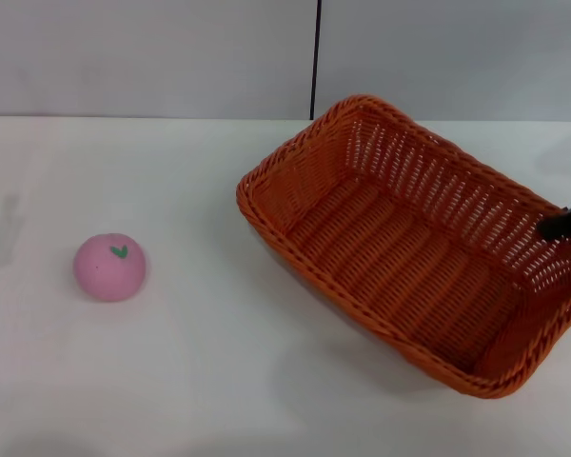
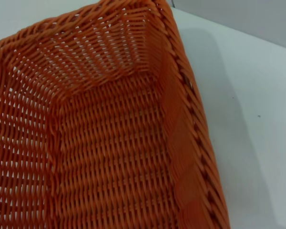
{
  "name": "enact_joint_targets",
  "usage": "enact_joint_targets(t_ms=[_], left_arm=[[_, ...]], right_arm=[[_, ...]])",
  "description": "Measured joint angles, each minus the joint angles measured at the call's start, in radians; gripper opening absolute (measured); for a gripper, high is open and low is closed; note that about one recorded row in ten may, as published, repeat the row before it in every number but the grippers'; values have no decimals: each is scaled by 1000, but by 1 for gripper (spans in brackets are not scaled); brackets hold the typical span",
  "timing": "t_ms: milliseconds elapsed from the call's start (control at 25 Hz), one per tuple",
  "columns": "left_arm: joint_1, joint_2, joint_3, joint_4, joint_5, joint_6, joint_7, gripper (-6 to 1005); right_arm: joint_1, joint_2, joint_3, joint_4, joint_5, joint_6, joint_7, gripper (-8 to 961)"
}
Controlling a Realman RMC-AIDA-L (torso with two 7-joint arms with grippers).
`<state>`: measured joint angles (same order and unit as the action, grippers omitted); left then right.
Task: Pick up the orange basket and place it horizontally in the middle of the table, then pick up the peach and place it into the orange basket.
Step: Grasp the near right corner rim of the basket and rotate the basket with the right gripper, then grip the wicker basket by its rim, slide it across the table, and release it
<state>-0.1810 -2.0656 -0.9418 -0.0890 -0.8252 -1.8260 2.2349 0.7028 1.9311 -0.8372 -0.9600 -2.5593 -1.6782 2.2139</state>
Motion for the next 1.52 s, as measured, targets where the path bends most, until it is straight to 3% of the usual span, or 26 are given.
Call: enact_joint_targets(t_ms=[160,760,960,1320,1520], left_arm=[[0,1,0,0,0,0,-4,732],[-3,1,0,0,0,-1,-30,724],[-6,1,0,5,0,-1,-30,721],[-3,1,0,7,0,-1,-31,716],[-3,1,0,8,0,-1,-31,713]], right_arm=[[-2,0,8,0,3,-3,-2,158],[-23,-4,36,-9,74,-34,-11,160],[-33,-17,52,-21,160,-61,-16,171],[-38,-62,132,-14,418,-182,-94,192],[-9,-75,128,-13,446,-261,-188,203]])
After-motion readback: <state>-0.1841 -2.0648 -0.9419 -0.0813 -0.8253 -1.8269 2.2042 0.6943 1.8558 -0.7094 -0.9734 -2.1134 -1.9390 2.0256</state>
